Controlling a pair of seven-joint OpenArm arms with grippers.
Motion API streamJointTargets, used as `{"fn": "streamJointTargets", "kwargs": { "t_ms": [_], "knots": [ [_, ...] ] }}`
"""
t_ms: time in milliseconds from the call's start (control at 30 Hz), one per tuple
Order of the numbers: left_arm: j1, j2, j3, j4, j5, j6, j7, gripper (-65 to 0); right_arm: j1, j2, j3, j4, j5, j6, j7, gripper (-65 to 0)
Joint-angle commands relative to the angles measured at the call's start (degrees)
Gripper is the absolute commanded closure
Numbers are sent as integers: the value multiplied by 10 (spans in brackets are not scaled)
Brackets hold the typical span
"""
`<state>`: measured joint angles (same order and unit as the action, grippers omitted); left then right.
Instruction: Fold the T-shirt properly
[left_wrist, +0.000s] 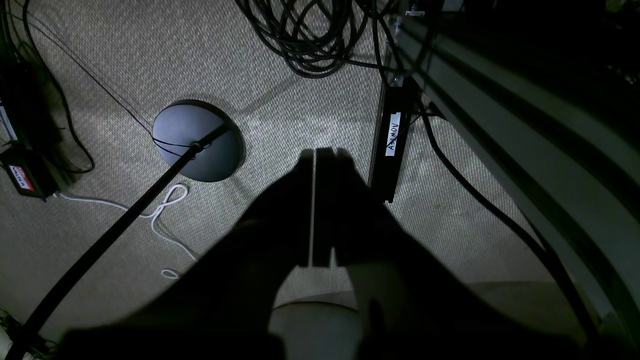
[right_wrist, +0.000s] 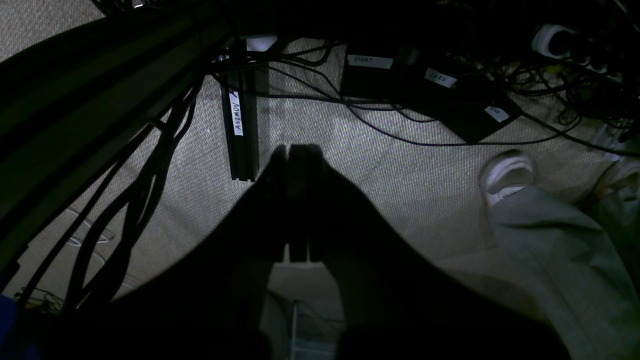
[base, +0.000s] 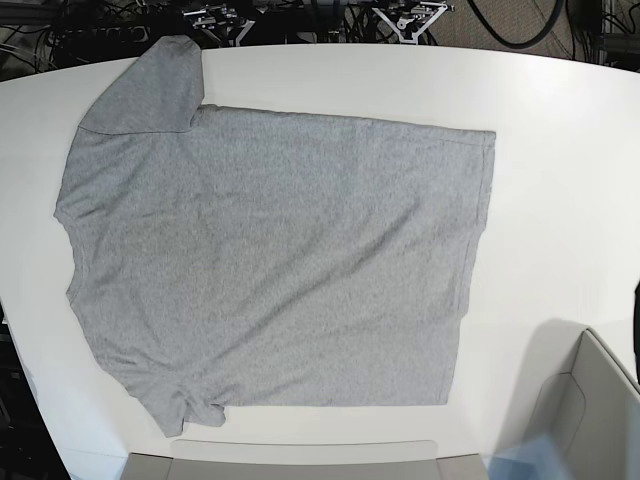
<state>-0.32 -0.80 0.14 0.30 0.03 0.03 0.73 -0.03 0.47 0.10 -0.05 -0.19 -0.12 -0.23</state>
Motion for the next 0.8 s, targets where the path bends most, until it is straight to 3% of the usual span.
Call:
{"fn": "streamJointTargets", "kwargs": {
  "t_ms": [0,567,700,767],
  "knots": [
    [0,2,0,0,3,3,-6,0,0,2,1,1,3,-1,1,0],
    [0,-16,0,-2,4,3,-6,0,-15,12,3,1,5,-1,1,0],
    [4,-27,-4,1,1,2,-8,0,-29,21,5,2,6,-2,8,0],
    [4,-28,-4,1,1,3,-12,0,-43,22,5,8,15,-2,38,0]
  ]
}}
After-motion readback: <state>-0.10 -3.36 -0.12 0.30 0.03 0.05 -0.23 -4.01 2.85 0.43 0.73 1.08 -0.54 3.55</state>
